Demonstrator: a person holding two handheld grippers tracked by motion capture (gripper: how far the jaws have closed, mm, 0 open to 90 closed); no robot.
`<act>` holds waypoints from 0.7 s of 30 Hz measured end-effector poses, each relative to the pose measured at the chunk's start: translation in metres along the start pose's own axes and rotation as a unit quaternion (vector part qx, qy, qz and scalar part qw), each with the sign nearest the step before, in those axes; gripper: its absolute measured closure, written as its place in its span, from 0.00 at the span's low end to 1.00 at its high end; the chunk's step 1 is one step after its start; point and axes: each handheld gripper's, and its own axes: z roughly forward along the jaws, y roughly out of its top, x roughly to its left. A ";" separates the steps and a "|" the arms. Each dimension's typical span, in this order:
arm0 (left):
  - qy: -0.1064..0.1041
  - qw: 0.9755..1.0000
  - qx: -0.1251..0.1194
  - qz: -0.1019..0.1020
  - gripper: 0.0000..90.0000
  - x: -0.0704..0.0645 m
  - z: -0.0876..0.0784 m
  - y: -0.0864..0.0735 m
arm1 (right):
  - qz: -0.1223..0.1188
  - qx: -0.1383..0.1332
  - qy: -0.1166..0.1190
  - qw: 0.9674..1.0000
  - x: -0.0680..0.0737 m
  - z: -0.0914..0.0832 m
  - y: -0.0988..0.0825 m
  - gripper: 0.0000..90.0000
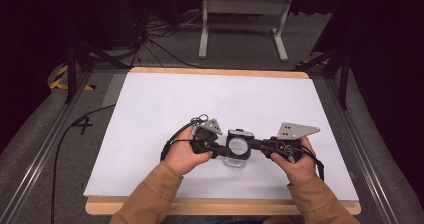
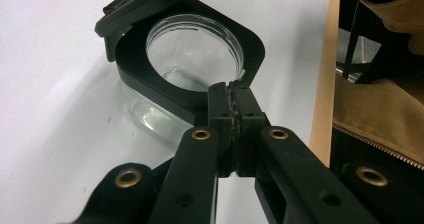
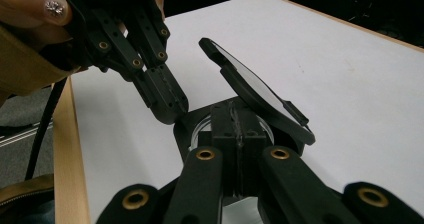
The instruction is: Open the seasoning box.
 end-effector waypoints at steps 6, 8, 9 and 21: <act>0.004 1.000 0.007 0.001 0.99 -0.002 0.001 0.000 | 0.003 -0.013 -0.009 1.000 -0.002 0.001 0.002 1.00; 0.003 1.000 0.008 0.001 0.99 -0.003 0.001 0.000 | 0.003 -0.015 -0.012 1.000 -0.003 0.002 0.002 1.00; 0.003 1.000 0.009 0.001 0.99 -0.003 0.001 0.000 | 0.003 -0.021 -0.021 1.000 -0.005 0.003 0.002 1.00; -0.011 1.000 0.018 -0.008 0.99 -0.002 0.003 0.000 | 0.023 -0.060 -0.052 0.997 -0.019 0.007 -0.001 1.00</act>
